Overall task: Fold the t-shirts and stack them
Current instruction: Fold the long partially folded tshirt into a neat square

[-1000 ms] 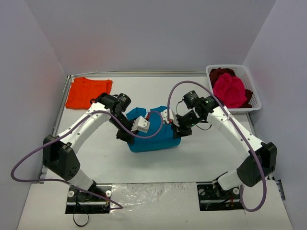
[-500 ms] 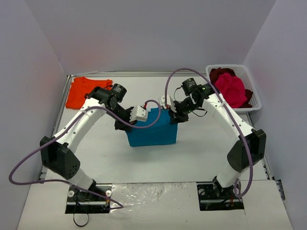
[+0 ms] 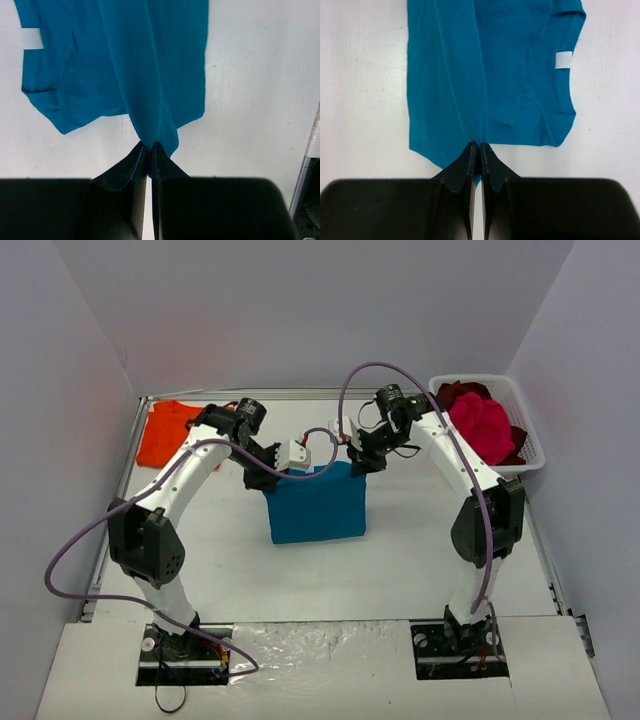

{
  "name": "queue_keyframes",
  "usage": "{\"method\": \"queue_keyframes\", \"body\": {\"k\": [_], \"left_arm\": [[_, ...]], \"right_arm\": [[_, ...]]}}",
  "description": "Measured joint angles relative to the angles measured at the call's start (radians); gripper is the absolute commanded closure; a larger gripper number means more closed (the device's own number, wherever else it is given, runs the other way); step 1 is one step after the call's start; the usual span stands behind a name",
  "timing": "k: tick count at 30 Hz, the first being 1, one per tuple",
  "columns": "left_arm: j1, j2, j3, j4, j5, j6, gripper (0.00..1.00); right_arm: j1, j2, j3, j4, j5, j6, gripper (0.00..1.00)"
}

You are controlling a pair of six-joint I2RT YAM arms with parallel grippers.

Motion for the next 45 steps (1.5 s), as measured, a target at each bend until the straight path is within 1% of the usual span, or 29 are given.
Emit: {"method": "queue_keyframes", "body": {"k": [14,18,24,27,28,29,30,31,32,33,34,35,39,41,42,43,44,45], "left_arm": [[0.115,0.282,0.133,0.05,0.006,0.05,0.97],[0.132,0.375,0.21,0.05,0.005,0.068,0.98],[0.148,0.531,0.364,0.034,0.006,0.095,0.98],[0.15,0.574,0.398,0.034,0.007,0.099,0.96],[0.15,0.583,0.405,0.035,0.007,0.098,0.92],[0.15,0.591,0.41,0.038,0.006,0.098,0.84],[0.15,0.596,0.413,0.042,0.003,0.096,0.64],[0.151,0.6,0.413,0.047,-0.005,0.094,0.57],[0.151,0.603,0.413,0.052,-0.013,0.088,0.47],[0.152,0.605,0.413,0.064,-0.026,0.078,0.34],[0.152,0.608,0.414,0.079,-0.038,0.069,0.31],[0.152,0.611,0.416,0.092,-0.053,0.053,0.31],[0.153,0.618,0.462,0.152,-0.116,-0.031,0.26],[0.153,0.597,0.46,0.213,-0.15,-0.089,0.16],[0.153,0.565,0.428,0.264,-0.175,-0.127,0.02],[0.153,0.523,0.384,0.309,-0.194,-0.161,0.06],[0.153,0.462,0.315,0.369,-0.216,-0.202,0.06],[0.154,0.385,0.236,0.419,-0.238,-0.239,0.06]], "right_arm": [[-0.031,0.387,0.315,0.007,-0.011,-0.021,1.0],[-0.035,0.479,0.397,0.005,-0.011,-0.02,1.0],[-0.055,0.593,0.504,0.005,-0.008,-0.008,1.0],[-0.061,0.626,0.534,0.005,-0.004,-0.004,0.99],[-0.062,0.634,0.539,0.005,-0.003,-0.003,0.94],[-0.063,0.641,0.545,0.005,-0.003,-0.002,0.82],[-0.063,0.648,0.549,0.007,-0.001,0.002,0.77],[-0.063,0.654,0.555,0.009,0.006,0.006,0.71],[-0.064,0.658,0.559,0.018,0.013,0.015,0.58],[-0.064,0.661,0.561,0.027,0.021,0.029,0.55],[-0.064,0.663,0.565,0.036,0.03,0.04,0.52],[-0.064,0.666,0.573,0.049,0.039,0.056,0.49],[-0.064,0.671,0.626,0.092,0.087,0.133,0.44],[-0.066,0.661,0.638,0.126,0.106,0.171,0.38],[-0.068,0.65,0.636,0.141,0.119,0.19,0.32],[-0.068,0.634,0.628,0.155,0.132,0.208,0.18],[-0.068,0.605,0.599,0.176,0.15,0.227,0.12],[-0.067,0.568,0.566,0.192,0.166,0.247,0.1]]}}
